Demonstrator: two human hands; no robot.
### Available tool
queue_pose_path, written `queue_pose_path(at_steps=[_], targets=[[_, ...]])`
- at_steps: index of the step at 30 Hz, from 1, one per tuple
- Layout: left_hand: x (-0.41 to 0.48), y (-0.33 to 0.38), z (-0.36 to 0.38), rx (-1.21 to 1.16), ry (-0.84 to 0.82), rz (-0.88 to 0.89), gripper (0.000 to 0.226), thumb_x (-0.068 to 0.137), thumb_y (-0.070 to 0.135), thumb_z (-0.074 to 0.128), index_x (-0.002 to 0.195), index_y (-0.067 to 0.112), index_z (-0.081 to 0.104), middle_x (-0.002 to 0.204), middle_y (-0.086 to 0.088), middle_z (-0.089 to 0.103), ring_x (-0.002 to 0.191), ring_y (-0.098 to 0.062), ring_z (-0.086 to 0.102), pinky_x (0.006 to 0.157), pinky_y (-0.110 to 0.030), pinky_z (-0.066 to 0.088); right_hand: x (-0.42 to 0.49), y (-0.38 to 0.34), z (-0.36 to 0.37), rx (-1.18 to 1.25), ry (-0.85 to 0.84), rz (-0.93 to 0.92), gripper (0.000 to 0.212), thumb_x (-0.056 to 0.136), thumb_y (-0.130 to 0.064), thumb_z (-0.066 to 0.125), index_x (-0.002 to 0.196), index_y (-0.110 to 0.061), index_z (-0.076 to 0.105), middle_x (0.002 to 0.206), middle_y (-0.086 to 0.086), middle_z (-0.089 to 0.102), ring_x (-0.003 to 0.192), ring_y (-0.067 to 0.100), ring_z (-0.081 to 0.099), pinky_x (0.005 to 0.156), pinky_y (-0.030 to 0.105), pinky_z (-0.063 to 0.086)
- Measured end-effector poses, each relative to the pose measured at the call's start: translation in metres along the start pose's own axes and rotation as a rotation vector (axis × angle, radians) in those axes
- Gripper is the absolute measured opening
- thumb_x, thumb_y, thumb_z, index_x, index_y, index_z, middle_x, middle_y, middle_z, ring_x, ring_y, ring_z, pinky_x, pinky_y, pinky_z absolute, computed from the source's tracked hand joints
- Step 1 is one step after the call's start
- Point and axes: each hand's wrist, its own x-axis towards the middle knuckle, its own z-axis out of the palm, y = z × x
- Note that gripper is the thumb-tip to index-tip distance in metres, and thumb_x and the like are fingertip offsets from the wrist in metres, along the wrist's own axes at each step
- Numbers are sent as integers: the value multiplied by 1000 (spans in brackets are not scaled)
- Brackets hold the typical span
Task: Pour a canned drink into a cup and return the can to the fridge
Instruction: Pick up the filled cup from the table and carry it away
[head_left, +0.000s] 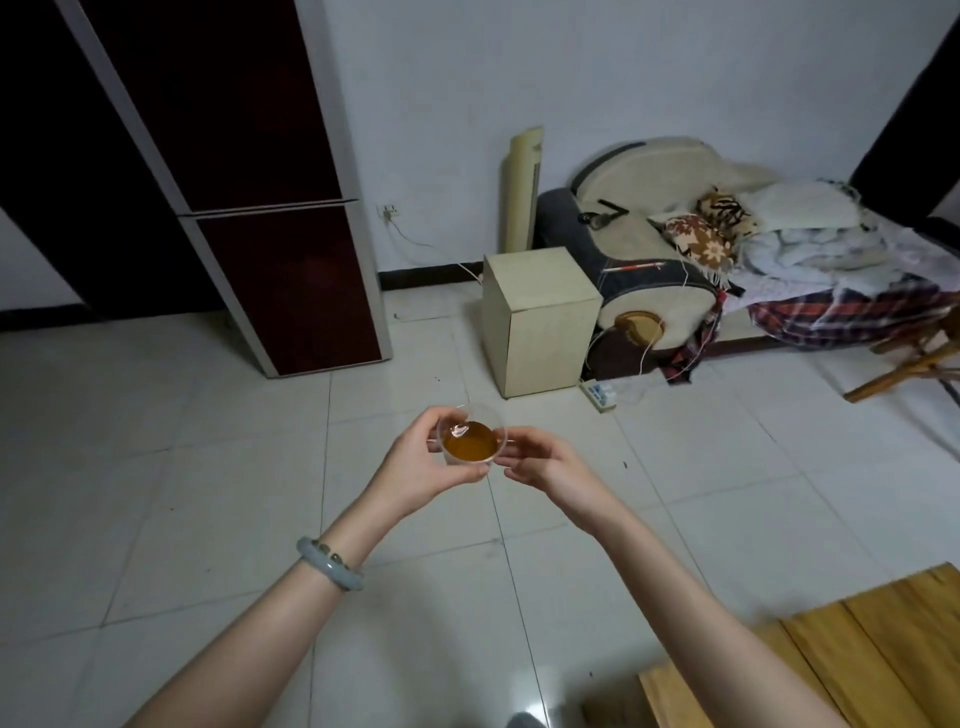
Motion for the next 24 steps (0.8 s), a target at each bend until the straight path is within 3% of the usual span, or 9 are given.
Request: queue_pose_path(at_steps=[5,12,18,24], targets=[[49,-20,-24,-41,27,-20,59,58,28,89,104,40,54,113,16,61,107,-1,56,82,-7,40,61,-16,9,-26,-17,10,44,83,20,37,114,-5,57,106,11,61,99,15,58,82,16,48],[149,-51,-56,-84,59,-28,58,61,24,88,105,40,54,112,17,61,109,1,55,87,-14,41,175,-38,3,-35,-40,17,42,84,18,40,119,1,56,106,13,63,101,18,59,92,24,47],[270,-66,-81,-116,51,-30,61,61,22,88,110,40,55,114,17,62,110,0,55,86,-12,41,290,-74,-20,-28,-55,15,40,84,17,43,110,-8,61,98,5,67,93,9,62,87,19,48],[376,-74,-98,-162,46,-37,63,59,30,86,113,39,56,115,18,61,112,-4,55,90,-18,42,387,-110,-44,-67,-44,16,41,85,16,43,120,0,57,109,14,64,101,14,60,92,23,46]])
